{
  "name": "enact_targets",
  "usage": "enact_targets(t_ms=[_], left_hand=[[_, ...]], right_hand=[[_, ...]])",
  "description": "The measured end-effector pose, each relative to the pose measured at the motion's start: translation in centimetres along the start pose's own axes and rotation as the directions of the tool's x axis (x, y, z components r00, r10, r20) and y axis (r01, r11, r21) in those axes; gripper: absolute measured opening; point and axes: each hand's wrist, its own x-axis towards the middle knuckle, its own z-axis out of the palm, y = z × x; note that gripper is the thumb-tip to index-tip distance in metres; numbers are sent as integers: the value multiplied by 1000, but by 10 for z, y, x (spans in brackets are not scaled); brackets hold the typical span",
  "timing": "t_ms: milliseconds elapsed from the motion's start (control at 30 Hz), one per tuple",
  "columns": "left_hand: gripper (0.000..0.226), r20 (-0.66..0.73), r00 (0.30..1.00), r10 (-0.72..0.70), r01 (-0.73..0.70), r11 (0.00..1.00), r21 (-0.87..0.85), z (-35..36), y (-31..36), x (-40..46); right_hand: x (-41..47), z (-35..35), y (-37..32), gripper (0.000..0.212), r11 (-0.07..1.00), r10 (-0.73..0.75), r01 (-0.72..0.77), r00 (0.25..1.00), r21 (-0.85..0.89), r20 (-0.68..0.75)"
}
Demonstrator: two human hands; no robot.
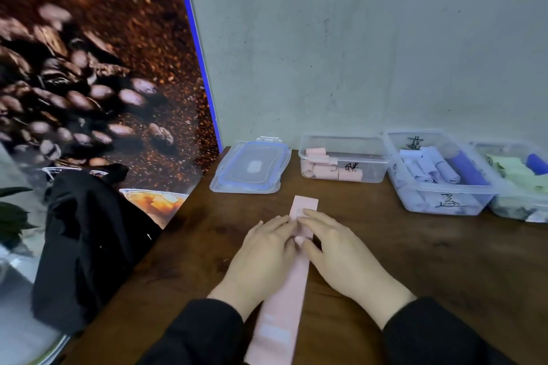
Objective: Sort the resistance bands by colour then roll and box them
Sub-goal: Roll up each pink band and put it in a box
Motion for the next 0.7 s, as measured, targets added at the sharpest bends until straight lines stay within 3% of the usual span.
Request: enact_targets(t_ms=[100, 233, 333, 500, 600, 700], left_hand=[[40, -105, 992, -74, 61, 991, -120, 12, 30, 4], [43, -130, 981, -146, 136, 987, -84, 42, 68, 18], [37, -166, 969, -182, 147, 968, -205, 55, 101, 25], [45, -117, 980, -163, 130, 960, -247, 42, 99, 16], [30, -56, 993, -104, 90, 975, -201, 25, 81, -1], [13, -3, 1000, 1, -1, 991, -133, 10, 73, -25]], right_hand=[[-7, -9, 6, 47, 995, 55, -50, 997, 91, -50], [-17, -25, 30, 42, 990, 112, -105, 991, 97, -74], [-22, -38, 49, 37, 979, 158, -140, 980, 147, -118], [-37, -54, 57, 41, 985, 152, -146, 987, 95, -59], [-55, -61, 54, 44, 990, 141, -141, 990, 10, -15], [-79, -71, 48, 29, 996, 92, -92, 996, -20, -17]])
